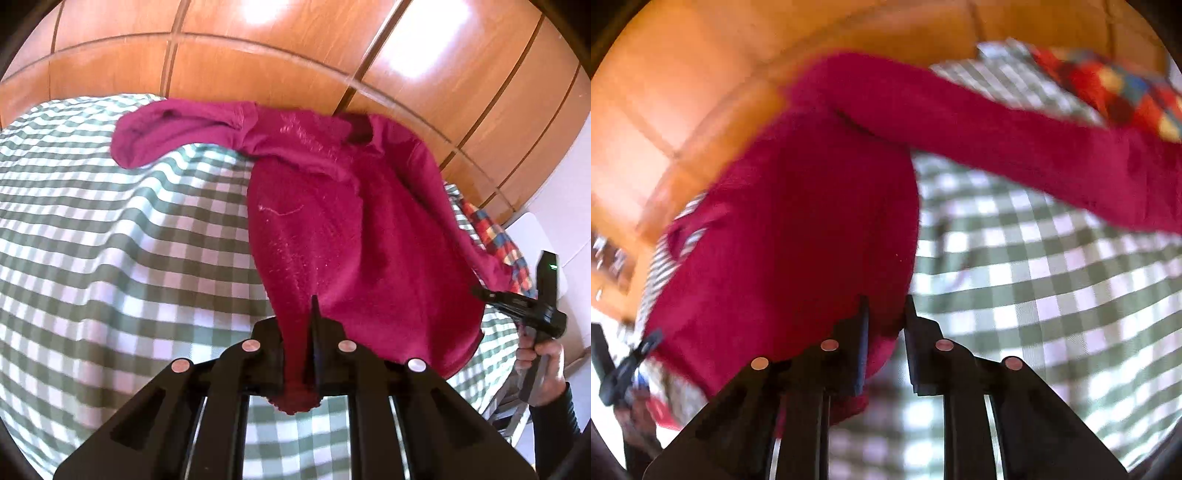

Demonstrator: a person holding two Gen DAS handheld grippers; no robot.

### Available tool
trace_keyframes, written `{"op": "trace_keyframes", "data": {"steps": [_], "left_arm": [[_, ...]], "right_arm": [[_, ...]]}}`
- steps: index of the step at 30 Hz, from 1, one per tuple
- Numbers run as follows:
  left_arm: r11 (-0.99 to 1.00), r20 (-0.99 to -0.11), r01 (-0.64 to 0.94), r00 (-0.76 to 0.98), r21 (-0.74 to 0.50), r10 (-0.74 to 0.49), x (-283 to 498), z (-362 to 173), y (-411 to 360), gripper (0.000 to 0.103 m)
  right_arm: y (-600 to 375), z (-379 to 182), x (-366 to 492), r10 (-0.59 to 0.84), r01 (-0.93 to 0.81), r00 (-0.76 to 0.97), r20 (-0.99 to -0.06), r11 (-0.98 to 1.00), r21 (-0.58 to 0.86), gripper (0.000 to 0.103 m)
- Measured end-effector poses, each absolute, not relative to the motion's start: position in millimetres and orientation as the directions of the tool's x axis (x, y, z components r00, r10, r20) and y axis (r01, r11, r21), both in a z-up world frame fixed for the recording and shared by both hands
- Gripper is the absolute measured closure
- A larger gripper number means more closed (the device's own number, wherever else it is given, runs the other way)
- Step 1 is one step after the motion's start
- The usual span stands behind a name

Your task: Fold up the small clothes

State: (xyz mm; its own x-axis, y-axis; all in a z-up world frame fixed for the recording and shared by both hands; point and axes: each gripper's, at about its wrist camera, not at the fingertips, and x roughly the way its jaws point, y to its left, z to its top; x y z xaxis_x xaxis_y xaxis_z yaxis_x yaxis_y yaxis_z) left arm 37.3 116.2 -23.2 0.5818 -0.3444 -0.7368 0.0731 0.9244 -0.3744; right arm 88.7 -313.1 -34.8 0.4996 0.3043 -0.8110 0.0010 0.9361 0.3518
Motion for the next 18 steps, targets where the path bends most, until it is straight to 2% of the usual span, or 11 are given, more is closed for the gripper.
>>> {"op": "trace_keyframes", "data": {"steps": [3,5,9,12,14,15,16,18], "left_arm": [[0.917,-0.730,0.077,0.581,-0.392,-0.361,21.3,-15.2,128.6,0.094],[0.911,-0.730,0.068,0.577,-0.406,-0.368,5.7,-14.6,136.9,0.094],[0.890,-0.737,0.038,0.546,-0.454,-0.399,-24.8,-33.6,141.0,0.094],[0.903,-0.782,0.028,0.490,-0.429,-0.386,-42.2,-57.8,127.8,0.093],[0.906,-0.790,-0.003,0.489,-0.424,-0.368,-49.8,-65.0,130.9,0.087],[0.904,-0.789,-0.017,0.496,-0.427,-0.363,-50.9,-64.8,136.1,0.080],[0.902,-0.781,-0.050,0.522,-0.429,-0.342,-50.9,-61.4,146.4,0.073],[0.902,-0.766,-0.099,0.573,-0.420,-0.293,-44.3,-52.9,169.9,0.068]], "right_arm": [[-317.8,3.2,50.6,0.345,-0.093,0.536,-0.771,0.931,0.352,0.088],[-322.3,11.8,27.5,0.349,-0.128,0.525,-0.776,0.934,0.333,0.088],[-322.9,-21.3,11.4,0.286,-0.101,0.443,-0.850,0.958,0.269,0.088],[-325.5,-42.4,9.5,0.266,-0.070,0.403,-0.876,0.963,0.261,0.087],[-325.1,-38.0,3.7,0.254,-0.076,0.412,-0.875,0.967,0.244,0.062],[-326.0,-34.0,3.8,0.228,-0.067,0.422,-0.877,0.973,0.221,0.026],[-328.4,-27.4,3.7,0.183,-0.042,0.453,-0.872,0.982,0.184,0.018],[-328.5,-15.4,7.5,0.177,-0.039,0.499,-0.848,0.982,0.182,0.018]]}}
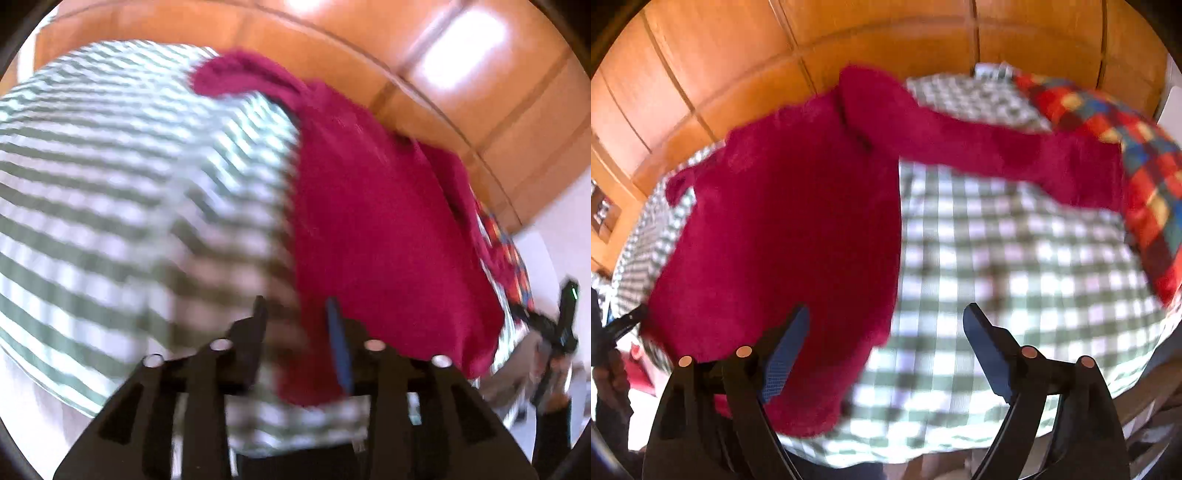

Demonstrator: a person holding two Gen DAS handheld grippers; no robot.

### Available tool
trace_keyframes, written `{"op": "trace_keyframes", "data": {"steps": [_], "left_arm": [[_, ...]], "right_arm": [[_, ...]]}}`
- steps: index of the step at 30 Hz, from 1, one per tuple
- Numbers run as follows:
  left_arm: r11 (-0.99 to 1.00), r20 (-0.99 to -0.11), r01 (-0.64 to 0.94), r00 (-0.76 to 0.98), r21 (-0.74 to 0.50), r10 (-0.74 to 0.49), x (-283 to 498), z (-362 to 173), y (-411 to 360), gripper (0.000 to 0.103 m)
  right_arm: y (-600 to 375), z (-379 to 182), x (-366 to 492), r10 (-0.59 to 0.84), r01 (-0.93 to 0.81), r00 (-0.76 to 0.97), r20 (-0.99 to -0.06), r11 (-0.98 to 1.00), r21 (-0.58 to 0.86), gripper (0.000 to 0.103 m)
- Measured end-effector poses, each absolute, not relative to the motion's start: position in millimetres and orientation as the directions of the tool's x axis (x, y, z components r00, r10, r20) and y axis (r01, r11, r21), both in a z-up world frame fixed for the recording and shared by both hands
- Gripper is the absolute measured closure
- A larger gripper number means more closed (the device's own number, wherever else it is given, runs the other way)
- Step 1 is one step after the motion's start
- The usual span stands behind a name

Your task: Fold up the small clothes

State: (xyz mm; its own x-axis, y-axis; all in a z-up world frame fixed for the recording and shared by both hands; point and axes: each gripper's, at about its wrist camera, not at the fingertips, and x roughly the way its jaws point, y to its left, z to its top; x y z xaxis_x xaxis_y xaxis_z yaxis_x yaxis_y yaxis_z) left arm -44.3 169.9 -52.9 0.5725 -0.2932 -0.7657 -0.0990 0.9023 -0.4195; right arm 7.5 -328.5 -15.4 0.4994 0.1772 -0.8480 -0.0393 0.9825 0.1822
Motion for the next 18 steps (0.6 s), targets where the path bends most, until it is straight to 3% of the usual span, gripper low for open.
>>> {"op": "trace_keyframes", "data": {"steps": [3,4,8,10,13,18], "left_arm": [[0.902,-0.769,-0.202,0.612,-0.381,-0.187,-17.3,-44.2,203.8,0.066],[0.890,-0.764,-0.241,0.624,-0.387,-0.164,-2.0,-42.8,219.0,0.058],[0.896,-0.753,-0.320,0.658,-0.308,-0.025,46.6,-31.0,245.3,0.048],[0.923,-0.754,-0.319,0.656,-0.218,0.049,76.7,-25.4,241.7,0.044],[0.960,-0.745,-0.280,0.637,0.015,0.198,124.7,-22.7,228.3,0.043],[0.940,-0.693,-0.156,0.641,0.304,0.330,186.8,-32.2,194.8,0.042]], "right_arm": [[-314.9,-6.5,20.3,0.214,-0.054,0.534,-0.818,0.974,0.219,0.018],[-301.8,-7.1,27.1,0.239,-0.072,0.537,-0.809,0.968,0.239,0.018],[-238.2,-17.6,48.0,0.315,-0.183,0.519,-0.794,0.949,0.256,0.018],[-207.9,-26.4,56.6,0.341,-0.226,0.491,-0.802,0.939,0.261,0.018],[-166.5,-41.3,64.3,0.377,-0.285,0.452,-0.809,0.920,0.269,0.018],[-134.5,-63.8,65.9,0.406,-0.331,0.388,-0.828,0.899,0.286,0.018]]}}
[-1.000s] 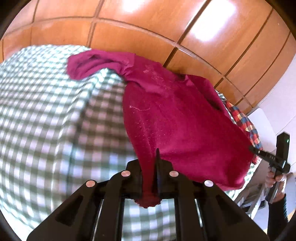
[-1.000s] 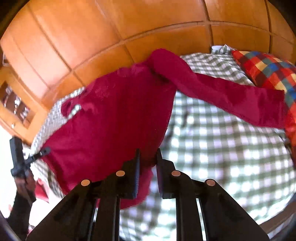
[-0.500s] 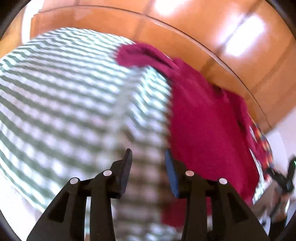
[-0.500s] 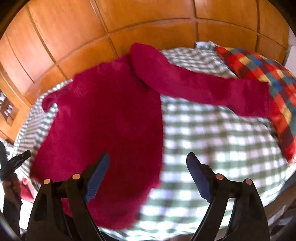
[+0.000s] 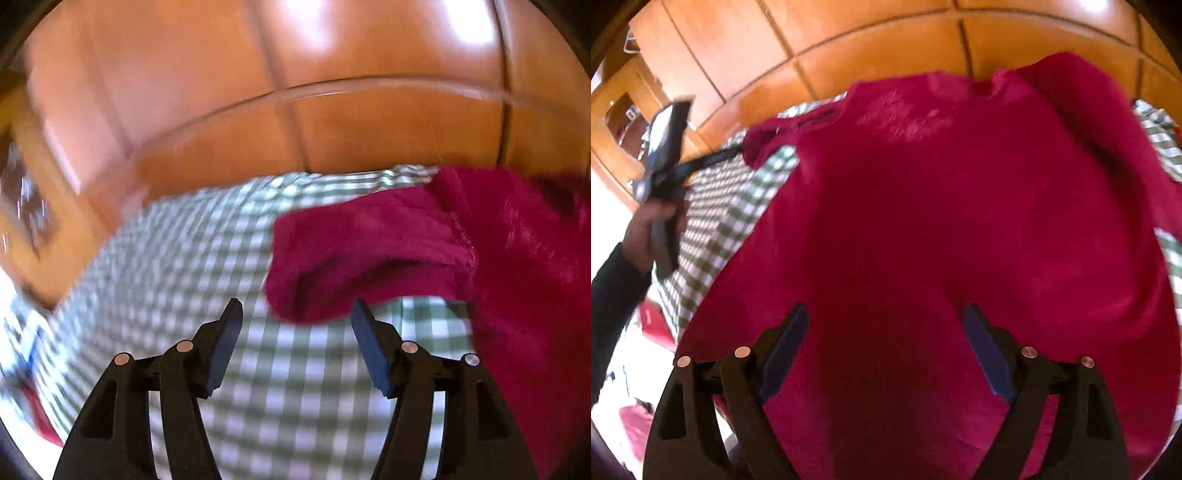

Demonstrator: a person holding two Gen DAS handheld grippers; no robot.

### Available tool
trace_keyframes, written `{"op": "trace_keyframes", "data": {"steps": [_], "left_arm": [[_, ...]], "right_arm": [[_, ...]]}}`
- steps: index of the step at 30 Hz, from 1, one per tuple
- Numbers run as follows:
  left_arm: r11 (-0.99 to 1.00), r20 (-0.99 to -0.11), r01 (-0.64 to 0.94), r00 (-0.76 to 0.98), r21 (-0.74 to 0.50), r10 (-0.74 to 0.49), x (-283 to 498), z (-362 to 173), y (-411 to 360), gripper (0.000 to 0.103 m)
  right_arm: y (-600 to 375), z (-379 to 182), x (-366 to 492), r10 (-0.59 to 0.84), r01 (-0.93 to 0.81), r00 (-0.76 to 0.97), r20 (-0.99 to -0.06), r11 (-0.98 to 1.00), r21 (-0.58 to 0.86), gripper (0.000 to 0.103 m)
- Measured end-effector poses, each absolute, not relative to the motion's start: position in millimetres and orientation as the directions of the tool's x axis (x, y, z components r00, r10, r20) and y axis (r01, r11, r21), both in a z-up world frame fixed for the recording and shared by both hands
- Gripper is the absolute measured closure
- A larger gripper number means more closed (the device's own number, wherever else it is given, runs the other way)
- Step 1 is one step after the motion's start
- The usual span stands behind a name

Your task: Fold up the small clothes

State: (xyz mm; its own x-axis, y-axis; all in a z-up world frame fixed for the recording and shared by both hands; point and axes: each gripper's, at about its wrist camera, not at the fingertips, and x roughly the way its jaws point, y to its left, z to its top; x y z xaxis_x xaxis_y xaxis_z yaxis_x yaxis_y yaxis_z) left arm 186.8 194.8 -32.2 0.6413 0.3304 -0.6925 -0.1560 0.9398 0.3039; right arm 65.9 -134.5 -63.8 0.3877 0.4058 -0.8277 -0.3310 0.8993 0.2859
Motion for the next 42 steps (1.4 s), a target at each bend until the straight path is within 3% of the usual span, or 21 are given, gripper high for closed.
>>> {"op": "trace_keyframes", "data": {"steps": [2,3,4,6,8,10,13,14,19,21,23,24,25,28,31,34,35,40,42], "left_arm": [[0.914,-0.668,-0.097,0.652,0.395,0.358,208.6,-36.0,182.8,0.042],[0.903,-0.663,-0.076,0.654,0.422,0.365,214.4,-36.7,178.4,0.047],[0.896,-0.666,-0.060,0.647,0.440,0.371,227.2,-42.7,179.1,0.070],[0.912,-0.699,-0.064,0.622,0.405,0.354,240.2,-42.7,187.4,0.094],[0.959,-0.715,-0.135,0.642,0.249,0.276,239.0,-29.1,210.3,0.096],[0.965,-0.723,-0.263,0.665,0.009,0.188,226.2,-13.9,252.6,0.097],[0.789,-0.692,-0.464,0.718,-0.402,0.070,190.8,-12.9,339.5,0.097],[0.714,-0.681,-0.503,0.731,-0.487,0.051,177.2,-20.2,360.3,0.097],[0.497,-0.698,-0.621,0.715,-0.606,0.042,138.2,-62.4,416.7,0.097],[0.446,-0.718,-0.657,0.695,-0.608,0.044,127.6,-80.1,422.7,0.097],[0.425,-0.734,-0.672,0.679,-0.606,0.027,127.5,-92.1,423.2,0.085],[0.415,-0.745,-0.680,0.667,-0.604,0.009,125.5,-97.9,423.8,0.060],[0.379,-0.726,-0.671,0.687,-0.637,-0.005,117.4,-102.4,426.5,0.056],[0.334,-0.719,-0.686,0.694,-0.647,0.034,98.7,-99.7,436.8,0.058],[0.311,-0.770,-0.757,0.629,-0.575,0.107,77.8,-94.3,452.8,0.072],[0.299,-0.809,-0.816,0.558,-0.494,0.185,57.3,-90.2,467.5,0.073],[0.305,-0.816,-0.824,0.545,-0.478,0.193,53.6,-87.8,467.6,0.072],[0.565,-0.786,-0.724,0.585,-0.396,0.199,61.5,-59.0,405.6,0.041],[0.672,-0.763,-0.633,0.628,-0.384,0.155,66.6,-51.4,365.3,0.040]], "right_arm": [[-132.3,-69.6,64.4,0.394,-0.333,0.388,-0.833,0.903,0.272,0.018],[-132.6,-71.5,64.5,0.392,-0.334,0.389,-0.834,0.903,0.270,0.018],[-133.0,-73.1,64.9,0.394,-0.333,0.391,-0.832,0.903,0.271,0.018],[-135.4,-75.3,65.5,0.402,-0.329,0.396,-0.825,0.901,0.282,0.018],[-135.8,-78.3,65.7,0.405,-0.325,0.403,-0.821,0.902,0.285,0.018],[-135.3,-79.5,64.5,0.402,-0.328,0.411,-0.818,0.903,0.278,0.018],[-133.1,-81.1,63.5,0.394,-0.336,0.423,-0.816,0.904,0.262,0.017],[-132.1,-81.5,63.3,0.389,-0.339,0.427,-0.816,0.906,0.254,0.017],[-129.0,-82.5,63.2,0.374,-0.342,0.437,-0.818,0.910,0.233,0.015],[-128.7,-83.0,64.2,0.372,-0.338,0.438,-0.818,0.912,0.234,0.015],[-128.0,-83.2,65.0,0.363,-0.335,0.440,-0.821,0.915,0.224,0.015],[-127.7,-83.2,65.1,0.360,-0.334,0.442,-0.822,0.916,0.222,0.014],[-127.5,-83.4,65.1,0.359,-0.336,0.442,-0.822,0.916,0.219,0.014],[-127.1,-83.7,64.5,0.352,-0.340,0.450,-0.821,0.918,0.207,0.014],[-123.9,-84.3,64.1,0.342,-0.345,0.457,-0.821,0.919,0.191,0.013],[-122.0,-85.4,63.7,0.334,-0.347,0.465,-0.820,0.921,0.178,0.012],[-120.6,-85.8,63.3,0.331,-0.346,0.467,-0.820,0.922,0.175,0.012],[-120.5,-82.5,64.6,0.325,-0.334,0.456,-0.828,0.925,0.179,0.012],[-126.1,-76.9,66.0,0.339,-0.317,0.439,-0.832,0.925,0.210,0.018]]}}
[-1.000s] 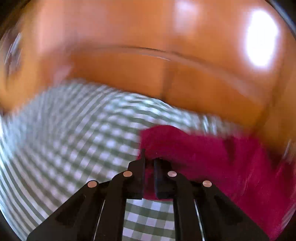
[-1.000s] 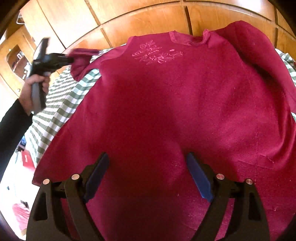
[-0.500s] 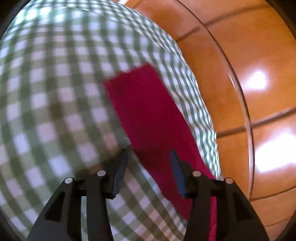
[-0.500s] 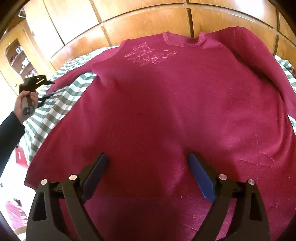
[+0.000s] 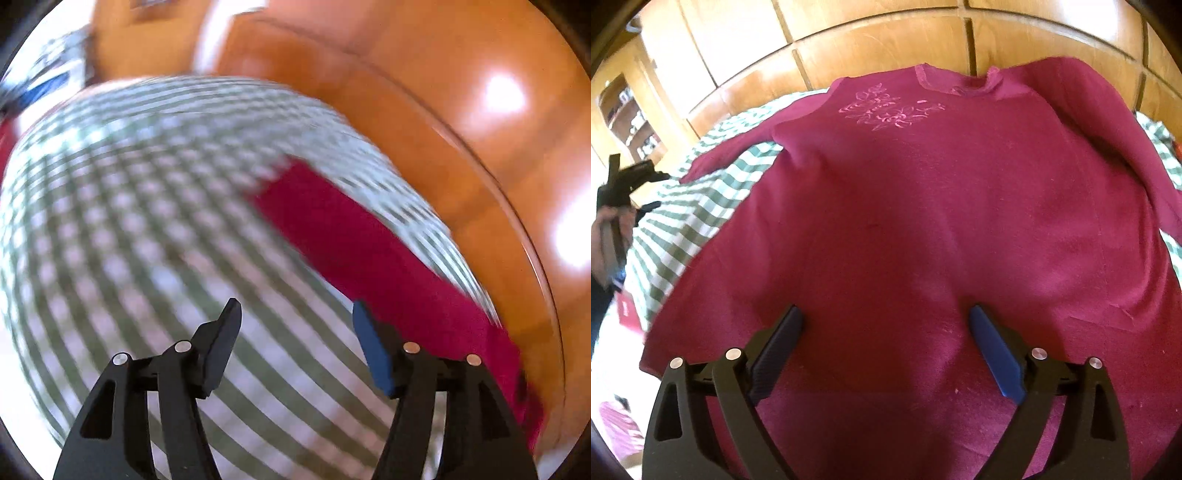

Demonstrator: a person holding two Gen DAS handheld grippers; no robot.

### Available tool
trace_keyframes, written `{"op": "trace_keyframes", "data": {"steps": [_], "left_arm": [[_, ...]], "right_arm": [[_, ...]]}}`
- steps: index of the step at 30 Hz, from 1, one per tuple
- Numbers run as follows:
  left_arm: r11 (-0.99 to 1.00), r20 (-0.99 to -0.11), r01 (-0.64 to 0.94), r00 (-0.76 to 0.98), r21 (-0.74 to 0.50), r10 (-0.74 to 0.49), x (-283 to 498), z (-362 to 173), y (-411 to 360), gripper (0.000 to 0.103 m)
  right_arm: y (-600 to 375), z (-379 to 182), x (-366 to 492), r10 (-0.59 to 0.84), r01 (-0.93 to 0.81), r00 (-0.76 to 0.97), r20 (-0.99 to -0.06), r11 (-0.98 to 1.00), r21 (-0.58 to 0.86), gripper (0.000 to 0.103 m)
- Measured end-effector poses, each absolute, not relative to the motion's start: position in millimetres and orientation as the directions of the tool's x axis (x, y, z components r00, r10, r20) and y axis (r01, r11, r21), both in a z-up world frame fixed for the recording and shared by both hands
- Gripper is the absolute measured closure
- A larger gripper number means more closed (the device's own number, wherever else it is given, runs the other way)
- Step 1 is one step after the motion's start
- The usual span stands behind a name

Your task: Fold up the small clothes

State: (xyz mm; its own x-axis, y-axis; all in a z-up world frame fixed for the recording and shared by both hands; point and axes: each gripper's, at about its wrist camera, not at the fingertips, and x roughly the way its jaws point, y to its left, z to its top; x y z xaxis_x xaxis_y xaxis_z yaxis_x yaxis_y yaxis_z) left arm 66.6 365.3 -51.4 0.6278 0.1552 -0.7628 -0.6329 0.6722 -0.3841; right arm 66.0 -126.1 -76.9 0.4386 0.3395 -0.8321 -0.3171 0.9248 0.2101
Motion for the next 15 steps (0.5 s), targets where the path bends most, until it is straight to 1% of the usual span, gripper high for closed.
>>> {"op": "trace_keyframes", "data": {"steps": [1,3,5,7,9,11,13,15], "left_arm": [[0.727,-0.752,-0.575,0.648,-0.375,0.124,69.4,-48.0,339.3,0.040],[0.805,-0.729,-0.457,0.683,-0.380,0.044,71.5,-42.8,292.0,0.040],[0.853,-0.713,-0.352,0.701,-0.386,-0.033,71.6,-38.7,250.4,0.040],[0.893,-0.698,-0.234,0.706,-0.384,-0.115,74.8,-37.5,201.7,0.040],[0.919,-0.682,-0.141,0.712,-0.368,-0.164,70.7,-34.6,163.2,0.040],[0.932,-0.678,-0.034,0.696,-0.360,-0.236,66.8,-36.2,121.0,0.037],[0.938,-0.681,0.043,0.676,-0.345,-0.282,60.8,-39.5,89.6,0.037],[0.940,-0.698,0.085,0.648,-0.331,-0.304,57.1,-43.4,63.7,0.037]], "right_arm": [[-133.6,-71.9,66.2,0.345,-0.297,0.435,-0.832,0.927,0.229,0.024],[-159.1,-59.5,65.0,0.342,-0.237,0.458,-0.821,0.937,0.258,0.029],[-190.1,-47.4,61.2,0.312,-0.166,0.506,-0.804,0.950,0.264,0.029],[-235.1,-33.9,55.2,0.222,-0.063,0.569,-0.792,0.972,0.227,0.029],[-280.4,-25.9,48.9,0.145,0.039,0.602,-0.785,0.977,0.210,0.029],[-338.6,-21.3,41.0,0.046,0.187,0.622,-0.782,0.961,0.205,0.031],[-396.6,-18.8,35.8,-0.047,0.337,0.629,-0.776,0.916,0.217,0.031],[-441.3,-17.9,33.8,-0.122,0.448,0.625,-0.771,0.865,0.225,0.031]]}}
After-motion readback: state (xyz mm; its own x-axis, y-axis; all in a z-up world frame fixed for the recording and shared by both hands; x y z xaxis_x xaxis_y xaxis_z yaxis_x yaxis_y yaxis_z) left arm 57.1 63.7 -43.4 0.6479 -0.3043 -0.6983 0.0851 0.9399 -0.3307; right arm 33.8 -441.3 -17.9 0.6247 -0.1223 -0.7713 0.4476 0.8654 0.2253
